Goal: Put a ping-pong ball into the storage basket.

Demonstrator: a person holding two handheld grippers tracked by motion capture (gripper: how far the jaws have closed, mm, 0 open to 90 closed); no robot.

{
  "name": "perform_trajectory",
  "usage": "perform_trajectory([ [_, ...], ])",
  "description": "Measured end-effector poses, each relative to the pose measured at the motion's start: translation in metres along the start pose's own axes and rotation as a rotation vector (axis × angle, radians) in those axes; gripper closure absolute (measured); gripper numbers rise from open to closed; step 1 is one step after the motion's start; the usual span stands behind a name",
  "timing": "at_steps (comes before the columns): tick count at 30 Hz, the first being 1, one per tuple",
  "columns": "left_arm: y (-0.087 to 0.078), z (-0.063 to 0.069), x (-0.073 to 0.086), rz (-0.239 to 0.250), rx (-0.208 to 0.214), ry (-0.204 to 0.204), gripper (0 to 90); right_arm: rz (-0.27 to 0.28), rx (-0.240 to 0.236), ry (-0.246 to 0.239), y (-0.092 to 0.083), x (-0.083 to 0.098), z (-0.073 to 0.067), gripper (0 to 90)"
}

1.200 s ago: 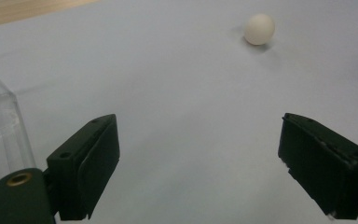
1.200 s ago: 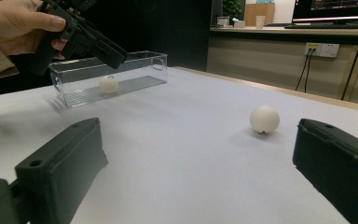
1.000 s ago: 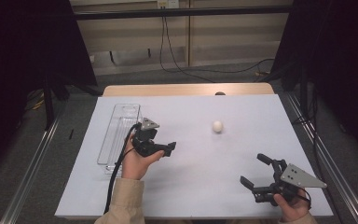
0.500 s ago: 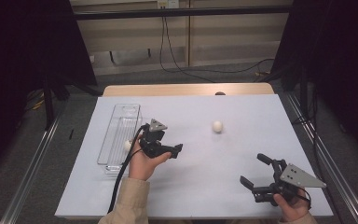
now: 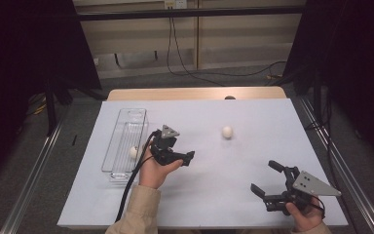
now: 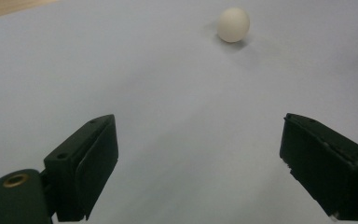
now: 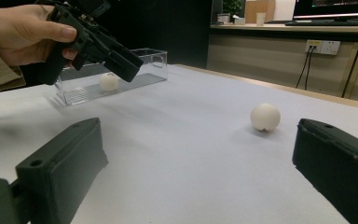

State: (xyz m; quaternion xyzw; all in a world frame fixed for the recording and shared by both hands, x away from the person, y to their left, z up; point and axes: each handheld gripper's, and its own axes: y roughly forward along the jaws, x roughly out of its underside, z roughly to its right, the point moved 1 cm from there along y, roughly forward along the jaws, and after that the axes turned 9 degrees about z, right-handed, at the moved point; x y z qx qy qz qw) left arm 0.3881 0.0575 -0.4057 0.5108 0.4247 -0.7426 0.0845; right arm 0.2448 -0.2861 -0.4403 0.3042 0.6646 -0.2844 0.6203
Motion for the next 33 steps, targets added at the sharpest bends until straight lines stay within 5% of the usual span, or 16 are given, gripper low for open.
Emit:
perform_trajectory([
  [33,0.02,0.014,0.0,-0.007,0.019,0.027,11.3,0.004,-0.002,0.002,-0.001,0.0,0.0,1.5],
])
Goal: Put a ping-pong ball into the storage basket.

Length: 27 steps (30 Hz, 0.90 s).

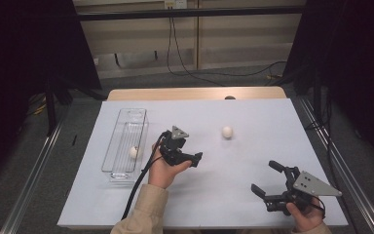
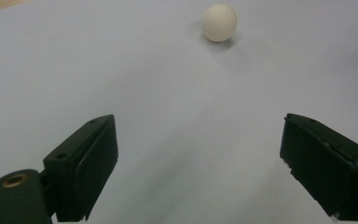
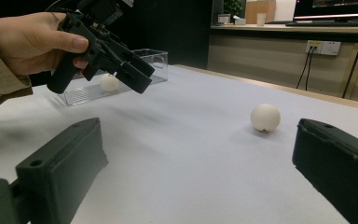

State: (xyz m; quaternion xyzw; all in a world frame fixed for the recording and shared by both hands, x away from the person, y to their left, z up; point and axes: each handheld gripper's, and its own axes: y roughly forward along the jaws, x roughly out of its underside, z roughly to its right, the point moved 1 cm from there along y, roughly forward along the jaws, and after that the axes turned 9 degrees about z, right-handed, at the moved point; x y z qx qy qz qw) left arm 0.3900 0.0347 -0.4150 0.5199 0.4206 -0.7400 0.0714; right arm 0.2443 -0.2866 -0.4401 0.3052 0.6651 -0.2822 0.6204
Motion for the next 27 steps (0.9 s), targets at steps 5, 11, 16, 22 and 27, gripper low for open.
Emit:
perform_trajectory([
  [5,0.004,0.002,0.0,0.0,0.003,-0.001,11.3,0.0,0.001,0.003,0.0,0.0,0.0,1.5],
  [11,0.008,0.004,0.001,-0.003,0.007,0.004,11.3,0.0,0.001,0.004,0.0,0.0,0.0,1.5],
  [16,0.01,0.005,0.0,-0.003,0.008,0.005,11.3,0.001,0.001,0.005,0.0,0.0,0.0,1.5],
  [22,0.013,0.007,0.0,0.0,0.01,0.003,11.2,-0.001,0.0,0.004,0.0,0.0,0.0,1.5],
  [27,0.016,0.008,-0.001,-0.003,0.016,0.003,11.2,-0.001,0.001,0.003,0.0,0.0,0.0,1.5],
])
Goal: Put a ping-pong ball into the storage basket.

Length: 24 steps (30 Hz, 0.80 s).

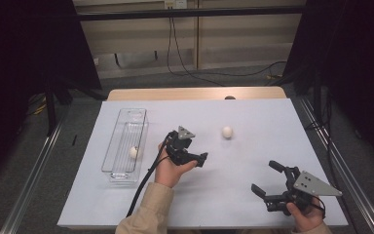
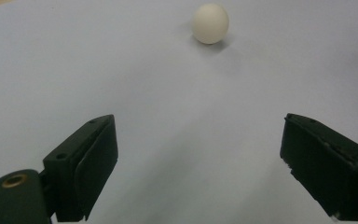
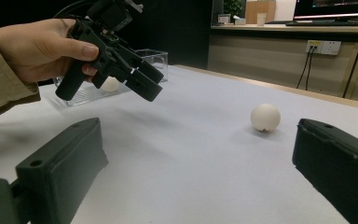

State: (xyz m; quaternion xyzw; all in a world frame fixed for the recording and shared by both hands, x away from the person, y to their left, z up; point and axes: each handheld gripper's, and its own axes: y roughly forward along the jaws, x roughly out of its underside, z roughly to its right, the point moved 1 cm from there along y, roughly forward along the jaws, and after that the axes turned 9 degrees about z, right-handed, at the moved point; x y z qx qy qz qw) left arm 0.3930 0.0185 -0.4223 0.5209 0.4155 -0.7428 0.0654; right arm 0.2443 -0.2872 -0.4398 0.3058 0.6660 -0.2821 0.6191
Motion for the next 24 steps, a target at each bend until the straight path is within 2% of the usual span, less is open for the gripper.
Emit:
perform_trajectory([
  [24,0.011,0.006,-0.002,0.0,0.009,0.011,11.3,0.0,0.0,-0.001,0.0,0.0,0.0,1.6],
])
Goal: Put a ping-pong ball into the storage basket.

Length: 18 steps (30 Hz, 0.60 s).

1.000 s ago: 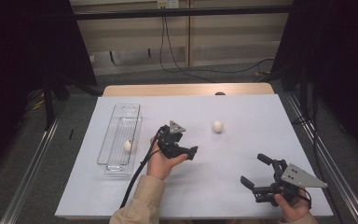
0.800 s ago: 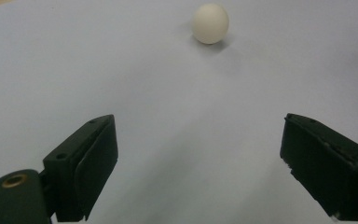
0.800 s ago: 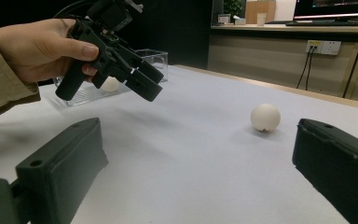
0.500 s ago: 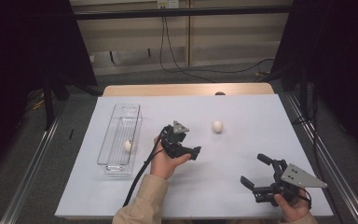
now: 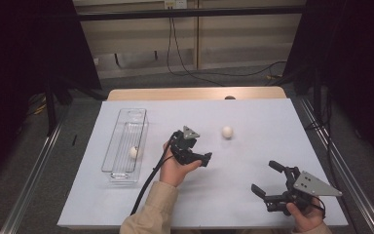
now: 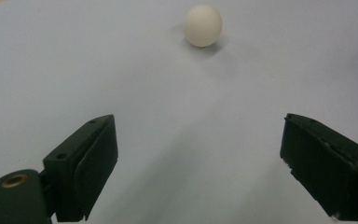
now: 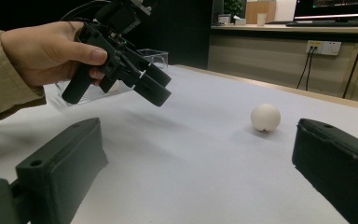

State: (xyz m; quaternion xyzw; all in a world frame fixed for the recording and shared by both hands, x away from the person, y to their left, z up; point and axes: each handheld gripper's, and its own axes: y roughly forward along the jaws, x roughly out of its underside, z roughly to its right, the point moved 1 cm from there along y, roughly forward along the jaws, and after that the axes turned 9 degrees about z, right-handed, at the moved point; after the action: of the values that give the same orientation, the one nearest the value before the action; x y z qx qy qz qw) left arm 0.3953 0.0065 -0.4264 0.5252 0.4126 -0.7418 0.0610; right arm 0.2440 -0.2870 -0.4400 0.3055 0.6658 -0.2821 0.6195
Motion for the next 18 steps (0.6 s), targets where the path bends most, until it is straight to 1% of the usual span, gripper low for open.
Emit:
perform_trajectory([
  [4,0.0018,0.001,-0.0002,0.002,-0.001,-0.003,11.3,0.0,0.001,0.0,0.0,0.0,0.0001,1.6],
  [5,0.0023,0.001,-0.0003,-0.001,-0.001,0.003,11.2,0.0,0.001,0.0,0.0,0.0,0.0001,1.6],
  [7,0.0042,0.0021,0.0001,0.001,0.001,-0.003,11.2,0.0,0.0,0.0,0.0001,0.0,0.0,1.6],
  [8,0.0044,0.002,0.0,-0.003,0.004,0.002,11.3,0.0,-0.001,0.0,0.0001,0.0,0.0,1.6],
  [13,0.0071,0.0031,-0.0004,-0.001,0.003,0.002,11.2,0.0,0.0,0.0,0.0,0.0,0.0,1.6],
  [15,0.0081,0.004,-0.0005,0.003,0.005,-0.003,11.2,0.0,0.0,0.0,0.0,0.0,0.0,1.6],
  [18,0.0091,0.005,-0.0011,0.001,0.008,0.002,11.2,0.0,0.001,0.001,0.0,0.0,0.0001,1.6],
])
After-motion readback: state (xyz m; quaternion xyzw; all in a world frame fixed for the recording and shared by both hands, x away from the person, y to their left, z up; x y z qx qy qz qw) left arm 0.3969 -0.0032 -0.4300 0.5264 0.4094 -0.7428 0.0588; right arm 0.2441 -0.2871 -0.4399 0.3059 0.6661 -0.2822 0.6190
